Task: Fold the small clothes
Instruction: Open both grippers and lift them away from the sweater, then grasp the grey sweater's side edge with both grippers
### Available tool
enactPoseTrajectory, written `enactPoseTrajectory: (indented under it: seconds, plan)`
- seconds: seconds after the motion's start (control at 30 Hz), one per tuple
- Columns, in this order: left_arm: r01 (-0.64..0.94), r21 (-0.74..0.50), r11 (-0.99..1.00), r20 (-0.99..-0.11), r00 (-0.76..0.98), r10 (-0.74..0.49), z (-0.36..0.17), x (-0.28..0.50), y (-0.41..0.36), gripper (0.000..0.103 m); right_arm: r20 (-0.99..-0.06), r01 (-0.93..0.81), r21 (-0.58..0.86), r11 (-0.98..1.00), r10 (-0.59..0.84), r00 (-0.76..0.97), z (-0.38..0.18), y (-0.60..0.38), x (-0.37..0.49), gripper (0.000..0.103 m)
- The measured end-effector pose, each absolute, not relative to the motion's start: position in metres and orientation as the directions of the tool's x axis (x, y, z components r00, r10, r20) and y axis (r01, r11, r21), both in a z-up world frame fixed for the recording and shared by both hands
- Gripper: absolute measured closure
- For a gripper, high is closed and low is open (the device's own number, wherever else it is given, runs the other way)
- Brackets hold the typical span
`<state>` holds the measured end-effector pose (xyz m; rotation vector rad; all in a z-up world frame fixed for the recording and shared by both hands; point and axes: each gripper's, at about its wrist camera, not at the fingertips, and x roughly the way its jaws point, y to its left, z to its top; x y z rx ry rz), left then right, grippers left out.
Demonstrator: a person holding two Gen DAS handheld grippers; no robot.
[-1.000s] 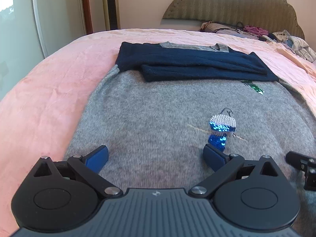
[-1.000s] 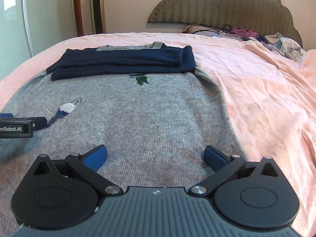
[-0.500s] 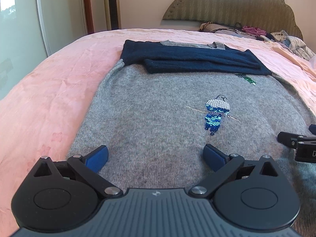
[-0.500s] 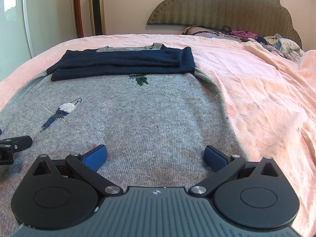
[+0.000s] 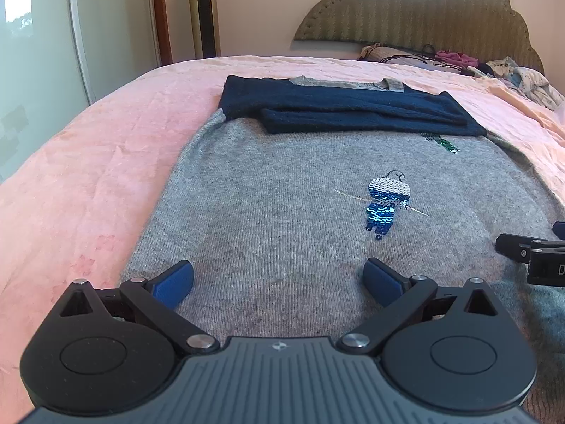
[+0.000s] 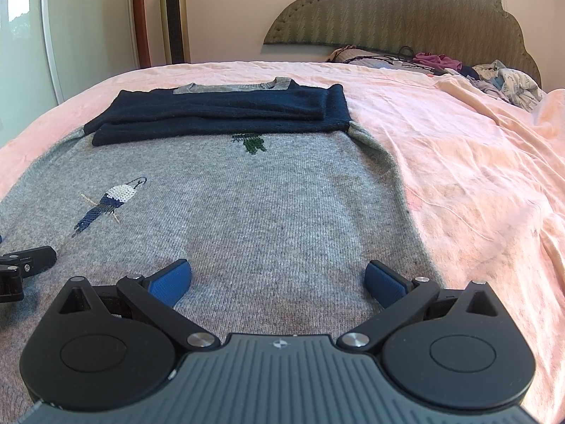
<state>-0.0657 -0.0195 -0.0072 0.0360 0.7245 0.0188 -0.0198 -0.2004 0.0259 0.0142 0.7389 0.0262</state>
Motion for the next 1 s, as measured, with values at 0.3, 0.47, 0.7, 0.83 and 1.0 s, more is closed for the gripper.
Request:
enactPoseTrajectory:
  seconds: [0.3,0.47,0.7,0.83,1.0]
  plan:
    - [-0.007,0.045,0.999,-0.665,0.746,0.035,-0.007,-0.065,-0.020,0.000,-0.674,-0.022,0.022,1.000,0.031,0.738,0.026,-0.200,-0.018,0.000]
    - [0.001,0.051,0.999,-0.670,0.741,0.033,-0.006,-0.069,-0.019,0.000,-0.674,-0.023,0.021,1.000,0.031,0.738,0.026,-0.199,-0.018,0.000]
    - [0.053,0.079,0.995,-0.687,0.726,0.016,0.003,-0.098,-0.013,0.000,-0.678,-0.061,0.023,0.998,0.060,0.733,0.030,-0.200,-0.035,0.000]
    - [0.057,0.037,0.998,-0.667,0.744,-0.017,0.021,-0.135,0.020,0.000,-0.672,-0.198,0.102,0.975,0.214,0.708,0.045,-0.220,-0.075,0.000]
    - [0.016,-0.208,0.978,-0.744,0.647,-0.169,0.021,-0.149,0.085,0.000,-0.620,-0.038,0.478,0.878,0.367,0.693,0.070,-0.314,-0.107,0.000]
